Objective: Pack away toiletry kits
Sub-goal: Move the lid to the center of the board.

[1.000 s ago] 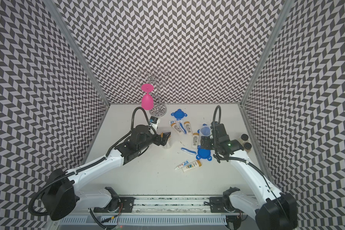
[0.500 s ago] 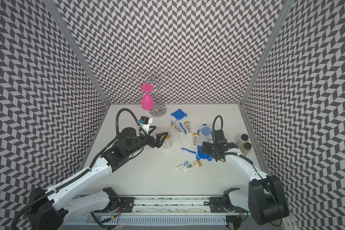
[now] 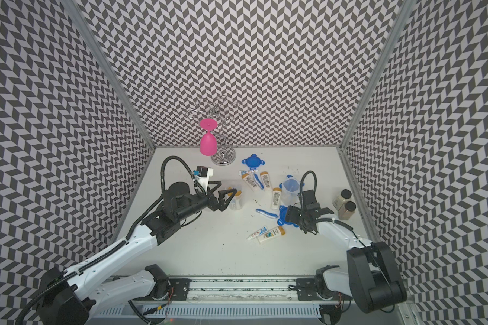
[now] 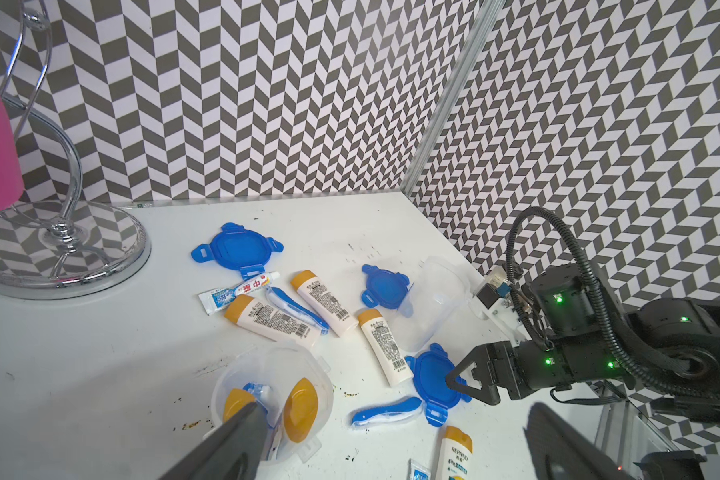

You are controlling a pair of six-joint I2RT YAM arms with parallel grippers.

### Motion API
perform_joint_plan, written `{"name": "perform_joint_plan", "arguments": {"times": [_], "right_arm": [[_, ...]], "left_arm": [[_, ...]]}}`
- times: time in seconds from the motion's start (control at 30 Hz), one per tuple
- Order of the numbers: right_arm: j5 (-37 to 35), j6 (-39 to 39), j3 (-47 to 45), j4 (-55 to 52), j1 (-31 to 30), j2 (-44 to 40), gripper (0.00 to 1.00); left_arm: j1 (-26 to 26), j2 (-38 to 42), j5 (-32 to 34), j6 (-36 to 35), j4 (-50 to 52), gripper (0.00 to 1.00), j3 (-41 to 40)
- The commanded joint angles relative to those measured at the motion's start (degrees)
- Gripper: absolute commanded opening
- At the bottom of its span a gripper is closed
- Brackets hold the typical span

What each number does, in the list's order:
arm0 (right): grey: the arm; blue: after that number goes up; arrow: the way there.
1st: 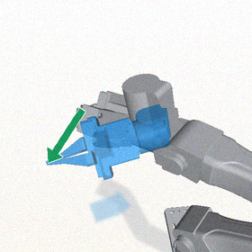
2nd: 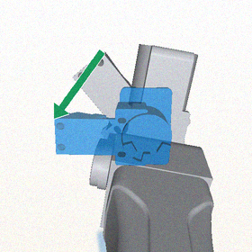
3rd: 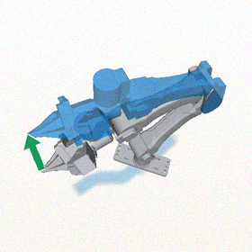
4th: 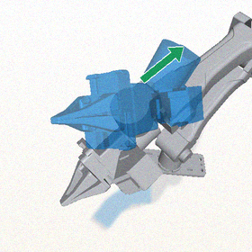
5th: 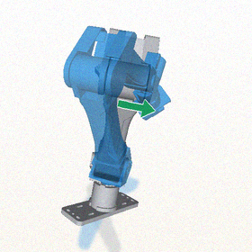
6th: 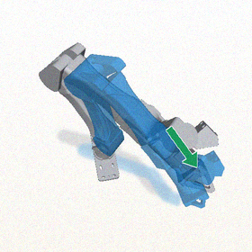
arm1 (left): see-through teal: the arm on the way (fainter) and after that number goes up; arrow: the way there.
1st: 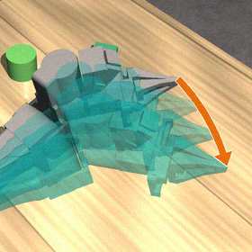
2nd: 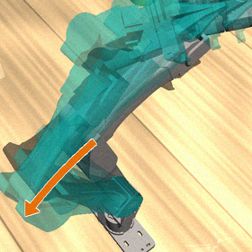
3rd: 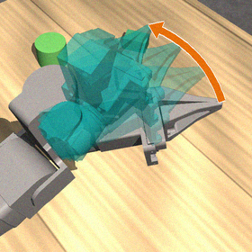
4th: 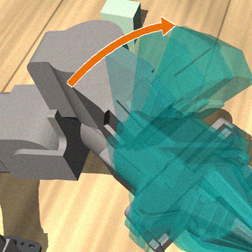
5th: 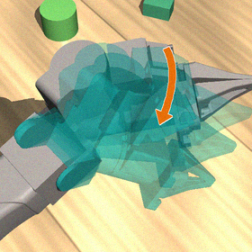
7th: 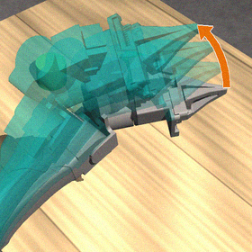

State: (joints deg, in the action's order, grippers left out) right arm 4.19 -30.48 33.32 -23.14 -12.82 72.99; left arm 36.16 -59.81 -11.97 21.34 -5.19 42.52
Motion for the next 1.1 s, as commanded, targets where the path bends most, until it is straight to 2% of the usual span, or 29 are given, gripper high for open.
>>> {"name": "perform_joint_plan", "arguments": {"times": [0.0, 0.13, 0.27, 0.3, 0.53, 0.73, 1.07], "right_arm": [[-1.8, -0.4, -1.3, 3.5, 0.2, 0.1, 0.85], [-4.1, -0.5, -1.5, 2.3, 0.2, 0.5, 0.83], [-7.8, -1.2, -0.9, 1.2, 0.2, 1.9, 0.67], [-8.9, -1.8, -0.6, 0.7, 0.2, 2.6, 0.65], [-13.3, -0.7, 1.1, -1.9, 0.3, 6.4, 0.64], [-14.5, -1.9, 1.8, -4.0, 0.0, 8.4, 0.6], [-13.3, -4.9, 2.0, -8.8, -5.9, 8.9, 0.58]], "left_arm": [[-1.2, 0.7, -2.2, 1.0, -2.3, 1.0, -1.1], [-2.5, 0.9, -3.1, 2.7, -3.2, 0.99, -1.9], [-3.7, 1.1, -3.4, 3.7, -4.0, 0.99, -2.7], [-4.1, 1.2, -3.4, 3.9, -4.1, 0.99, -2.9], [-6.0, 2.6, -4.0, 4.3, -5.0, 0.99, -4.2], [-7.5, 3.9, -4.7, 3.6, -4.4, 1.0, -3.3], [-7.6, 3.2, -5.2, 2.6, -4.7, 1.0, -0.8]]}}
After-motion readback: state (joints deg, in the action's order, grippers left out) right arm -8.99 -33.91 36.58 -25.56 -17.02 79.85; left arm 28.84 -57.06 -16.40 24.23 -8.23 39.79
